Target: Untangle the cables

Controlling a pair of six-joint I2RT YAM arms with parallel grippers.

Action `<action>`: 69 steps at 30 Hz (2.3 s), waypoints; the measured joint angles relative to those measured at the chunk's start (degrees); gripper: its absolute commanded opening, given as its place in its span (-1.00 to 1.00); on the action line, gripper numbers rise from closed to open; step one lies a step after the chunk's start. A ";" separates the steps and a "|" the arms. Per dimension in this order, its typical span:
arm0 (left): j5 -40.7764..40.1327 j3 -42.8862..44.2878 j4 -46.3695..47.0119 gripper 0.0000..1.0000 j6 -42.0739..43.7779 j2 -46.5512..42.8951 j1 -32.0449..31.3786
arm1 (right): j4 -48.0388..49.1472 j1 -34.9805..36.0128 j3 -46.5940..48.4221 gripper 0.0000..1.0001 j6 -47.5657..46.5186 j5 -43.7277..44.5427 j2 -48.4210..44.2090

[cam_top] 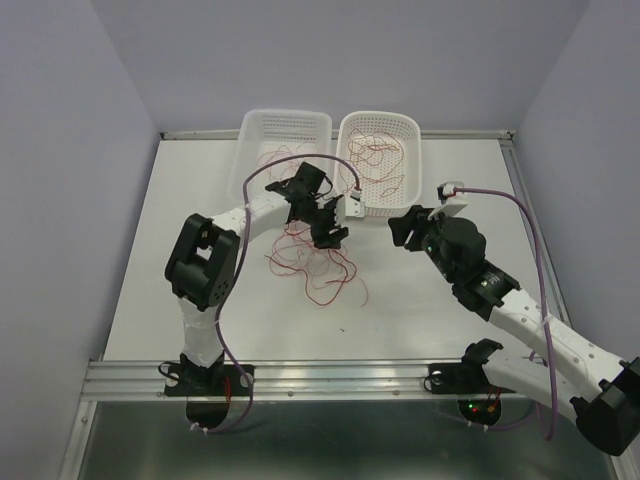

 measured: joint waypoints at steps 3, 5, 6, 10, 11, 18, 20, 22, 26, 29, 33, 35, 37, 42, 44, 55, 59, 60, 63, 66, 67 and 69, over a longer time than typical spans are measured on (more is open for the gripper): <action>0.33 0.02 -1.31 0.33 0.63 0.48 -0.44 | 0.00 0.00 0.00 0.14 0.02 0.00 0.00; 0.37 0.02 -2.16 0.16 0.87 0.74 -0.79 | 0.00 0.00 0.00 0.14 0.02 0.00 0.00; 0.35 0.09 -2.34 0.05 0.94 0.90 -0.96 | 0.00 0.00 0.00 0.14 0.02 0.00 0.00; 0.26 2.19 -3.61 -0.73 1.44 3.19 -1.68 | 0.00 0.00 0.00 0.11 0.02 -0.02 -0.07; 0.13 2.60 -3.85 -0.86 1.44 3.67 -1.81 | 0.00 0.00 0.00 0.10 0.02 -0.02 -0.11; 0.02 3.96 -6.80 -1.00 1.70 3.93 -1.92 | 0.04 0.00 -0.02 0.10 0.00 -0.02 -0.70; -0.81 4.28 -7.45 -1.00 1.64 3.32 -1.92 | 0.13 0.00 -0.02 0.10 0.00 -0.02 0.15; -2.27 4.31 -7.87 -1.00 0.74 0.85 -1.86 | 0.07 0.00 -0.02 0.10 -0.02 -0.02 1.44; -5.33 4.35 -7.21 -1.00 -1.77 -7.52 -1.46 | 0.55 0.00 -0.72 0.10 -0.22 -0.02 1.97; -8.11 5.62 -5.97 -1.00 -3.96 -14.82 -1.25 | 1.97 0.00 -2.32 0.11 -0.81 -0.85 0.59; -11.58 10.08 -4.90 -1.00 -6.69 -21.09 -1.03 | 6.69 0.00 -4.15 0.20 -2.56 -5.86 -0.24; -13.14 12.81 -4.26 -1.00 -7.85 -23.61 -1.03 | 9.51 0.00 -4.61 0.22 -3.34 -8.39 0.52; -15.23 15.41 -3.85 -1.00 -8.94 -25.68 -1.03 | 13.66 0.00 -4.63 0.25 -4.46 -11.98 2.86; -19.43 23.85 -3.43 -1.00 -11.06 -28.65 -1.01 | 25.68 0.00 -4.63 0.40 -7.13 -22.32 10.05; -19.91 27.04 -3.50 -1.00 -11.72 -29.75 -1.01 | 28.57 0.00 -4.44 0.44 -8.00 -24.48 11.93; -18.71 34.47 -4.74 -1.00 -15.41 -36.44 -1.03 | 40.87 0.35 7.48 0.68 -10.93 -37.20 24.26; -16.94 35.01 -6.32 -1.00 -17.27 -37.94 -1.03 | 43.52 0.72 9.09 0.77 -11.34 -40.76 24.94; -16.00 35.21 -6.75 -1.00 -17.94 -38.45 -1.03 | 44.06 0.79 9.49 0.78 -11.39 -41.99 25.09; -14.12 35.23 -7.54 -1.00 -19.32 -39.78 -1.03 | 45.53 1.51 10.69 0.77 -11.39 -45.59 25.68; -12.52 35.23 -7.89 -1.00 -20.50 -40.85 -1.03 | 46.36 2.75 12.46 0.78 -11.63 -48.24 27.19; -12.17 35.23 -8.00 -1.00 -20.74 -41.11 -1.03 | 46.49 3.17 13.16 0.78 -11.85 -48.92 27.87; -11.30 35.23 -8.22 -1.00 -21.44 -41.40 -1.03 | 46.60 4.00 14.64 0.79 -12.31 -50.51 29.64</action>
